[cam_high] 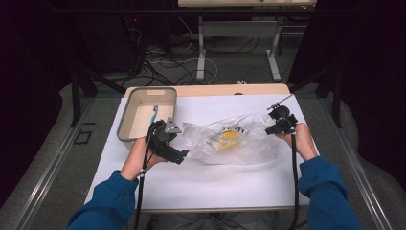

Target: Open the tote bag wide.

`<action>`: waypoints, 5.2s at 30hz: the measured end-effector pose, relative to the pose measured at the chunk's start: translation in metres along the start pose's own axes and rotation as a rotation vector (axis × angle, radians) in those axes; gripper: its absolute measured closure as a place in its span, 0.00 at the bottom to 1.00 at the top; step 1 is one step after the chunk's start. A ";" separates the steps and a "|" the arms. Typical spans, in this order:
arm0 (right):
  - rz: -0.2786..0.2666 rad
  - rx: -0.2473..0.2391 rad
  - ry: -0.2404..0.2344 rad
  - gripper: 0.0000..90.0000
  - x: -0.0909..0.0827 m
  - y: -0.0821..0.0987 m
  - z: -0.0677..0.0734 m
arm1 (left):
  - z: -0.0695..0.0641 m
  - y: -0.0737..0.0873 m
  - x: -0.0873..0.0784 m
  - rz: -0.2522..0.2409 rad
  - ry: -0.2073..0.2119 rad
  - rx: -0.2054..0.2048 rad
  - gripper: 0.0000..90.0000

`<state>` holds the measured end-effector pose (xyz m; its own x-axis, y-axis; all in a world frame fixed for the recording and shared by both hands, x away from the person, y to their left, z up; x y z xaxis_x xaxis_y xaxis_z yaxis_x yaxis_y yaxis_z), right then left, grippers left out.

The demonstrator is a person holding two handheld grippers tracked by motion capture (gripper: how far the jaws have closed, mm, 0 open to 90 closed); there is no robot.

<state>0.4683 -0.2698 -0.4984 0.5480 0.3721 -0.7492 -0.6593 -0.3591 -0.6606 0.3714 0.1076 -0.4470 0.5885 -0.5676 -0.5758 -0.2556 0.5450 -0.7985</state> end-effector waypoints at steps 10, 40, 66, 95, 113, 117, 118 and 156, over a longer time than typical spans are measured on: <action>0.009 0.001 -0.025 0.96 0.000 0.003 0.003 | -0.058 -0.056 0.046 -0.063 0.118 0.137 0.11; -0.021 -0.109 0.004 0.05 -0.090 -0.041 0.009 | -0.060 -0.006 0.114 0.035 0.229 0.178 0.90; 0.147 -0.061 -0.149 1.00 0.015 0.002 0.029 | -0.015 0.037 0.079 0.042 0.247 0.168 0.99; 0.074 -0.131 -0.217 0.46 -0.007 -0.003 0.044 | -0.053 0.019 0.084 0.015 0.271 0.239 0.89; 0.059 -0.144 -0.320 0.97 0.044 -0.014 0.056 | -0.058 0.032 0.097 0.053 0.298 0.260 1.00; 0.065 -0.147 -0.255 1.00 0.044 -0.013 0.050 | -0.057 0.035 0.094 0.064 0.308 0.264 1.00; 0.065 -0.147 -0.255 1.00 0.044 -0.013 0.050 | -0.057 0.035 0.093 0.066 0.315 0.258 1.00; 0.068 -0.170 -0.170 0.26 0.011 -0.020 0.037 | -0.035 0.020 0.122 0.050 0.095 0.104 0.94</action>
<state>0.4685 -0.2269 -0.4914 0.4014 0.4755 -0.7828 -0.5877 -0.5218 -0.6183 0.4115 0.0277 -0.5392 0.5008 -0.5909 -0.6325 -0.1993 0.6324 -0.7486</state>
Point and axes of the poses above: each handheld gripper's, and its own axes: x roughly forward along the jaws, y roughly out of its underside, z roughly to its left, the point moved 2 cm from there along x, roughly forward along the jaws, and after that the axes turned 13 degrees about -z, right-handed, at the moved point
